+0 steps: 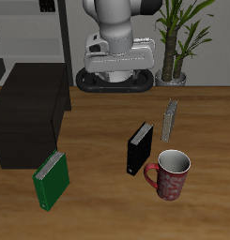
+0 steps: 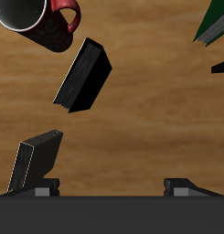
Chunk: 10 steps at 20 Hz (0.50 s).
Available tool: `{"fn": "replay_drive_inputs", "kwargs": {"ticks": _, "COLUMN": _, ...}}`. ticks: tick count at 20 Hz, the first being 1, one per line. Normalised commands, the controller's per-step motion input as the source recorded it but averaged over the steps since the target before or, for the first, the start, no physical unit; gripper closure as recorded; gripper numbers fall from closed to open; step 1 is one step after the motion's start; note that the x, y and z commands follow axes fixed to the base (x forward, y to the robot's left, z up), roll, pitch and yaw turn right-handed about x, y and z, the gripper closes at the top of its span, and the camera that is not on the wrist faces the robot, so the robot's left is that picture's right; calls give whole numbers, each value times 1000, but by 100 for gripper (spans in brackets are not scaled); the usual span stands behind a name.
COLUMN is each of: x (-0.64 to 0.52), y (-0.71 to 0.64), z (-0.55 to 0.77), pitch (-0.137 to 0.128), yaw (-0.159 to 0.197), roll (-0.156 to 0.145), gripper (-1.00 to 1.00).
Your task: Place the green book flat on top of the shelf
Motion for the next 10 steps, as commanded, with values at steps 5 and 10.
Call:
{"fn": "replay_drive_inputs", "kwargs": {"ticks": 5, "x": 13, "y": 20, "z": -6, "pitch": -4, "yaw": 20, "roll": -6, "gripper": -100}}
{"fn": "replay_drive_inputs", "kwargs": {"ticks": 10, "x": 235, "y": -104, "z": 182, "pitch": -33, "yaw": 105, "roll": 24, "gripper": -100}}
